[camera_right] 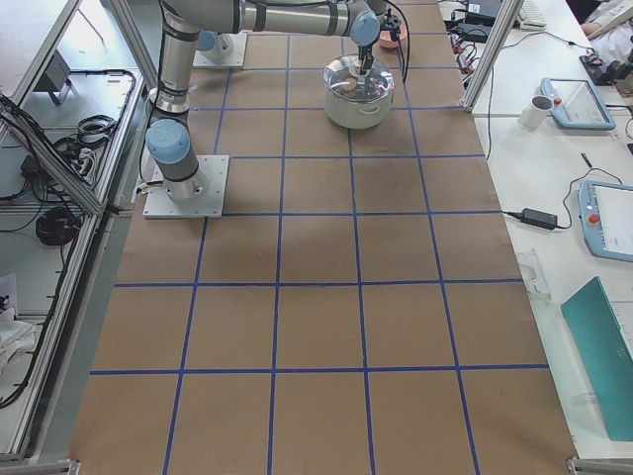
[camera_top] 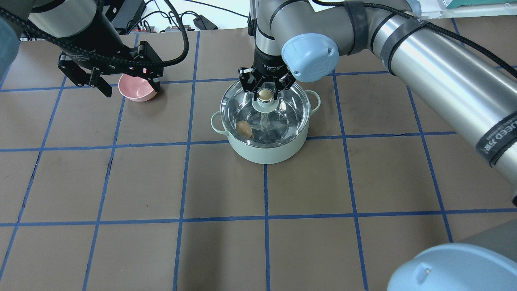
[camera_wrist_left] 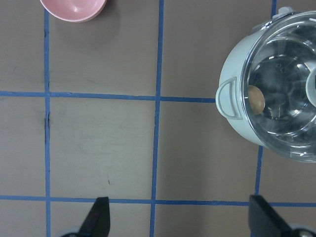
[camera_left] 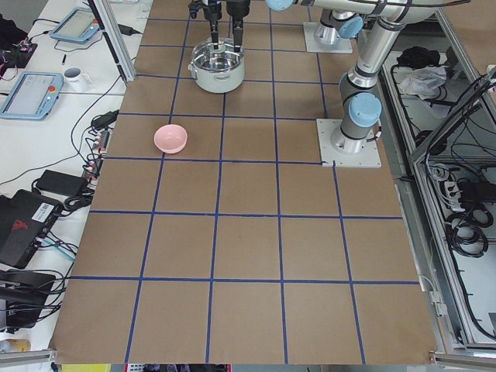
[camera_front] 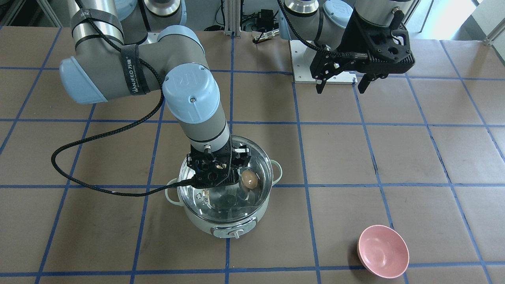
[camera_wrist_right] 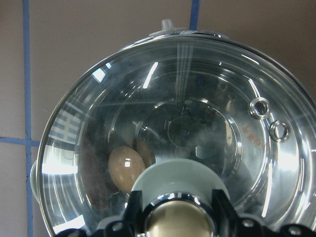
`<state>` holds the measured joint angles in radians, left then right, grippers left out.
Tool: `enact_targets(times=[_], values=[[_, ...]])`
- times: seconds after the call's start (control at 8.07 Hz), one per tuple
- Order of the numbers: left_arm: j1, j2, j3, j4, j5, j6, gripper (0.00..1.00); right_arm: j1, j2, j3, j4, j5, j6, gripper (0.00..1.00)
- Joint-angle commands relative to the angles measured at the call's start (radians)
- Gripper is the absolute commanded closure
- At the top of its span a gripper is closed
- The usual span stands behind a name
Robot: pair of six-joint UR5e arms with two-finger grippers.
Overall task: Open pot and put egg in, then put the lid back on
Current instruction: 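Hold the lid knob with the right gripper and open it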
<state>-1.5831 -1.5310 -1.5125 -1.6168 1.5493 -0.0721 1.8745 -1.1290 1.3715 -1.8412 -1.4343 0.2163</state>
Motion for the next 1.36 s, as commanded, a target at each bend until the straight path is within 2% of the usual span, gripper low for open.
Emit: enact_targets(times=[0.0, 0.12, 0.37, 0.5, 0.62, 0.87, 1.24], values=[[0.0, 0.0, 0.0, 0.0, 0.0, 0.0, 0.0, 0.0, 0.0, 0.003, -0.001, 0.0, -0.002, 0.93], [0.0, 0.0, 0.0, 0.0, 0.0, 0.0, 0.0, 0.0, 0.0, 0.004, -0.003, 0.0, -0.006, 0.9], [0.0, 0.0, 0.0, 0.0, 0.0, 0.0, 0.0, 0.0, 0.0, 0.006, -0.003, 0.0, -0.002, 0.34], [0.0, 0.0, 0.0, 0.0, 0.0, 0.0, 0.0, 0.0, 0.0, 0.006, -0.001, 0.0, 0.0, 0.15], [0.0, 0.0, -0.002, 0.0, 0.0, 0.0, 0.0, 0.0, -0.009, 0.005, -0.001, 0.002, 0.003, 0.0], [0.0, 0.002, -0.002, 0.0, 0.003, 0.0, 0.0, -0.002, -0.035, 0.003, 0.017, -0.006, 0.006, 0.0], [0.0, 0.002, -0.002, -0.002, 0.003, 0.0, 0.0, -0.053, -0.148, 0.003, 0.152, -0.069, -0.023, 0.0]])
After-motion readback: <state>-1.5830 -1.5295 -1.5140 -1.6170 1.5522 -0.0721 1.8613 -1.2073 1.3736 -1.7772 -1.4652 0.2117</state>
